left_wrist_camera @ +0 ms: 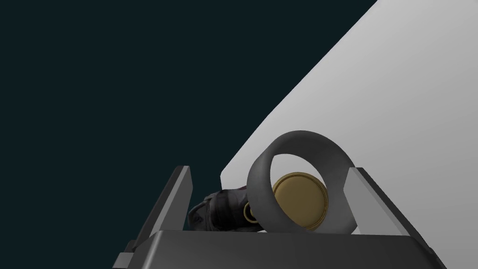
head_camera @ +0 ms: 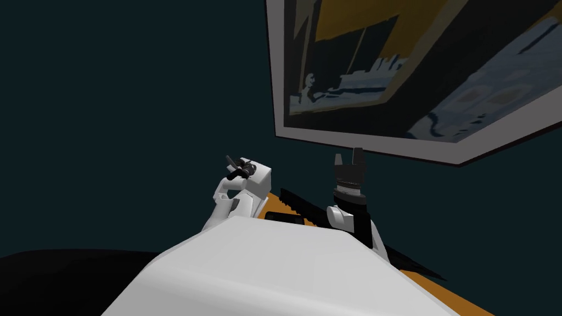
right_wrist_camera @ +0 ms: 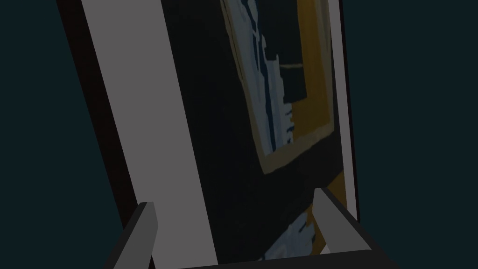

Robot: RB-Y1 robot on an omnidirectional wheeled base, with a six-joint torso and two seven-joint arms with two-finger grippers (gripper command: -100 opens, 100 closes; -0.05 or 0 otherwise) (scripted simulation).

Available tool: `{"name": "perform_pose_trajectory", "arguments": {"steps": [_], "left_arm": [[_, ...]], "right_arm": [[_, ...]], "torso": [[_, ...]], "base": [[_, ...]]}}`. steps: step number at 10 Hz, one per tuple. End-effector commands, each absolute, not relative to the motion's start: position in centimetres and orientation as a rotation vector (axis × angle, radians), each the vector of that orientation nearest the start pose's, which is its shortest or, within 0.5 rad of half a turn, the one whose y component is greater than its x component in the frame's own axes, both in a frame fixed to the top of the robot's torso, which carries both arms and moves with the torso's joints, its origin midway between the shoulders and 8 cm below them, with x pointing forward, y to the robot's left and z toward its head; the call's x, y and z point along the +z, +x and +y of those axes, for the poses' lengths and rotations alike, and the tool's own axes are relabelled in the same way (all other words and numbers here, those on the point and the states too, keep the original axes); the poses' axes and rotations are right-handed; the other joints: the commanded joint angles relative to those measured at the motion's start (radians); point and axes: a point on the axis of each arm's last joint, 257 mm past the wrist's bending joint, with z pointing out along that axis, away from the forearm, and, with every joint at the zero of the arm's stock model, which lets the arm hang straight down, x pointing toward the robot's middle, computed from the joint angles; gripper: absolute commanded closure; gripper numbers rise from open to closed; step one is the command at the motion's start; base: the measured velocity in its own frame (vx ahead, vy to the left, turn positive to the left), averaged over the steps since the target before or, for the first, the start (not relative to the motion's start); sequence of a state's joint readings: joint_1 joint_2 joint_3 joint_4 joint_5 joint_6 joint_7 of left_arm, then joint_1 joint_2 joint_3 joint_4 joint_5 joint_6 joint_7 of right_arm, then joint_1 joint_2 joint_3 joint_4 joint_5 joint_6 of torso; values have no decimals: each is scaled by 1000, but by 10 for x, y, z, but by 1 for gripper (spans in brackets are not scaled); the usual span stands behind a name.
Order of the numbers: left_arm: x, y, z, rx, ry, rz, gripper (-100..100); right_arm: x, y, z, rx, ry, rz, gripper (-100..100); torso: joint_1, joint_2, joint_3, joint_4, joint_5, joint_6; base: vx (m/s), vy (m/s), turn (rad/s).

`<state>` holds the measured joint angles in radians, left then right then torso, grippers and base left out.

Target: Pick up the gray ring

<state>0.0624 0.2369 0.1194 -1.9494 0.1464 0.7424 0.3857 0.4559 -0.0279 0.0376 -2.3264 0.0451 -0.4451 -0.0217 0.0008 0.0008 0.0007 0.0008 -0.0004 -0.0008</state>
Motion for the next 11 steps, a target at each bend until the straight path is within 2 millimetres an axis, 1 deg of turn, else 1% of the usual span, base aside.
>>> {"name": "perform_pose_trajectory", "arguments": {"steps": [1, 2, 4, 5, 6, 7, 8, 9, 10, 11], "left_arm": [[-237, 499, 342, -1051, -1829, 1193, -100], [-228, 503, 352, -1053, -1848, 1164, -100], [-238, 498, 352, -1020, -1882, 1182, -100], [-230, 500, 362, -1017, -1908, 1156, -100], [-237, 497, 362, -995, -1931, 1167, -100], [-228, 500, 372, -998, -1952, 1138, -100], [-234, 496, 372, -975, -1976, 1150, -100], [-236, 495, 372, -967, -1984, 1154, -100], [-230, 496, 382, -964, -2011, 1128, -100], [-236, 492, 382, -941, -2034, 1139, -100]], "right_arm": [[48, 349, -253, 1353, 597, 634, 0], [48, 349, -253, 1353, 597, 634, 0], [48, 349, -253, 1353, 597, 634, 0], [48, 349, -253, 1353, 597, 635, 0], [48, 349, -253, 1353, 597, 634, 0], [48, 349, -253, 1353, 597, 635, 0], [48, 349, -253, 1353, 597, 634, 0], [48, 349, -253, 1353, 597, 634, 0], [48, 349, -253, 1353, 597, 635, 0], [48, 349, -253, 1353, 597, 635, 0]], "torso": [[0, 0, 0, 0, 0, 0], [0, 0, 0, 0, 0, 0], [-1, 0, 0, 0, 0, 0], [1, 0, 0, 0, 0, 0], [0, 0, 0, 0, 0, 0], [1, 0, 0, 0, 0, 0], [0, 0, 0, 0, 0, 0], [0, 0, 0, 0, 0, 0], [1, 0, 0, 0, 0, 0], [0, 0, 0, 0, 0, 0]], "base": [[-6, -32, -18], [-11, -44, -39], [-4, -23, -7], [2, -22, -38], [-3, -15, -11], [-6, -25, -42], [-4, -24, -19], [-2, -10, 6], [3, -19, -50], [2, -22, -22]]}}
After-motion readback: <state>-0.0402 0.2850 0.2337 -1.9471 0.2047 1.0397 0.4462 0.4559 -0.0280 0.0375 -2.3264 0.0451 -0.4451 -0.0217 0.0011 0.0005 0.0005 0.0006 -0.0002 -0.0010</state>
